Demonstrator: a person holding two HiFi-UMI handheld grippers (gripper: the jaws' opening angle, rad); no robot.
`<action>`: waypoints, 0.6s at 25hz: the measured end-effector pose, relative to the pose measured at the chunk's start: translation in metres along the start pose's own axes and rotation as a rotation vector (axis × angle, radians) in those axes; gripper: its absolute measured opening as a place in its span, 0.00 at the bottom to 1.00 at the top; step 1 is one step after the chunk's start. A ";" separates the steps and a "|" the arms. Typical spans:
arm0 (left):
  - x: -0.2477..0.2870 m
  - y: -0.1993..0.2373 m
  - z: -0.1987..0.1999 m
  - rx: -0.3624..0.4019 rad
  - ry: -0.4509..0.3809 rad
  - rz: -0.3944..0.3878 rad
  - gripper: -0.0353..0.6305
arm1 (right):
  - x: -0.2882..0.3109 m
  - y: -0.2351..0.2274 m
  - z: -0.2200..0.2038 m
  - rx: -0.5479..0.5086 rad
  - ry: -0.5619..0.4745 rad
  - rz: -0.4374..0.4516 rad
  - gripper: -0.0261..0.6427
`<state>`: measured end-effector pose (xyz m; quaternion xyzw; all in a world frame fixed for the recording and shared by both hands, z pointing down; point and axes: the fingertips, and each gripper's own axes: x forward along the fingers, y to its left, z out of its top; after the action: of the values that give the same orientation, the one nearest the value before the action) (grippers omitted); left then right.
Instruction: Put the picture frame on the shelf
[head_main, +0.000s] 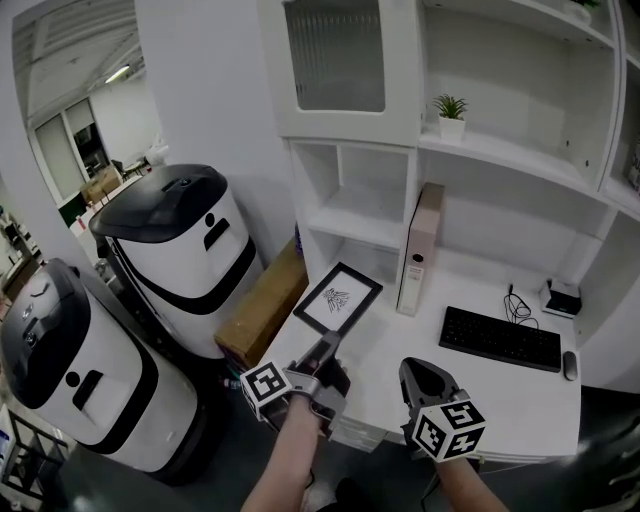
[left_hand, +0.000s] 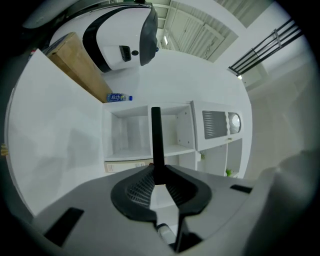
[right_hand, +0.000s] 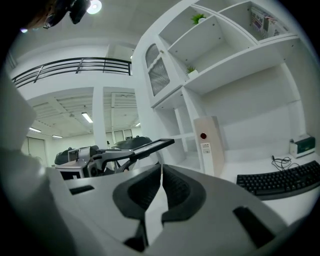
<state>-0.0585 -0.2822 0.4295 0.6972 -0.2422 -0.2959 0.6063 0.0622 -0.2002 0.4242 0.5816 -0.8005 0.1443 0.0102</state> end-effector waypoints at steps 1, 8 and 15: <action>0.002 -0.003 0.006 0.008 -0.001 -0.009 0.15 | 0.005 0.002 0.002 -0.001 -0.001 0.001 0.04; 0.013 -0.008 0.035 0.001 0.001 -0.003 0.15 | 0.034 0.018 0.012 -0.025 -0.002 -0.003 0.04; 0.029 -0.022 0.054 0.008 -0.009 -0.032 0.15 | 0.055 0.022 0.027 -0.048 -0.008 0.008 0.04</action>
<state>-0.0766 -0.3370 0.3997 0.7022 -0.2350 -0.3077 0.5975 0.0273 -0.2517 0.4040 0.5786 -0.8060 0.1231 0.0204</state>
